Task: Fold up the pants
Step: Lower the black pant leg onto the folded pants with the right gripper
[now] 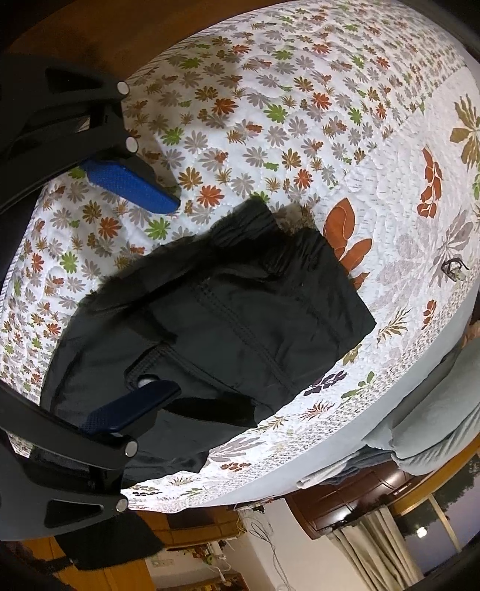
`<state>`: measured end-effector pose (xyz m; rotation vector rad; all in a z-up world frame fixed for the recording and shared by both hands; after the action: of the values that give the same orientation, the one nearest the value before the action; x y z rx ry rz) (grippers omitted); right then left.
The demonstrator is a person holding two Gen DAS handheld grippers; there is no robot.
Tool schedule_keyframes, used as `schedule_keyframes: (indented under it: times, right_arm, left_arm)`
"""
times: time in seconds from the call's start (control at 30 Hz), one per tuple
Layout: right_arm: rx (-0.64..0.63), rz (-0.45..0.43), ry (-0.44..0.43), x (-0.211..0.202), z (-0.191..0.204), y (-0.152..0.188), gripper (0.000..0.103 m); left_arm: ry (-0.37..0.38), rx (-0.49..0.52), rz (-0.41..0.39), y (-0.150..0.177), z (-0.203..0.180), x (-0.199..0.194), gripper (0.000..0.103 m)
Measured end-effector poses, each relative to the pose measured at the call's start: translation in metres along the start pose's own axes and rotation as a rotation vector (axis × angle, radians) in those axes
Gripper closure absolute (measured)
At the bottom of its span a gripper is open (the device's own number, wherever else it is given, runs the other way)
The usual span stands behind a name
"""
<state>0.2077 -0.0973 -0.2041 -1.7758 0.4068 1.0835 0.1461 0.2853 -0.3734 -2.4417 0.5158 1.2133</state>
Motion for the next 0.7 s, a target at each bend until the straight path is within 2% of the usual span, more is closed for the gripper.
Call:
schedule_keyframes:
  times: [0.2,0.43,0.7]
  right_arm:
    - [-0.097,0.09,0.01,0.043,0.048,0.014,0.086]
    - [-0.304,0.194,0.066,0.099,0.112,0.043,0.086]
    - [-0.44,0.24,0.113,0.129,0.142,0.061,0.086]
  left_arm:
    - [0.014,-0.008,0.004,-0.003,0.002,0.0,0.012]
    - [0.029,-0.013,0.008,-0.004,0.004,-0.001,0.012]
    - [0.036,-0.019,0.012,-0.003,0.007,-0.002,0.012]
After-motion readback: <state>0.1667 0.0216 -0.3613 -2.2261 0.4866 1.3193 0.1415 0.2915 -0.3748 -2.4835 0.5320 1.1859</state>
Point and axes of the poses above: each gripper's, at about its wrist camera, not at the fingertips, and x roughly the way its jaws point, z to its left, y to its underside, the point moved 8 cm from there along x, roughly the way its jaws point, and after that the axes turned 15 degrees about -x, right-handed, at the moved point
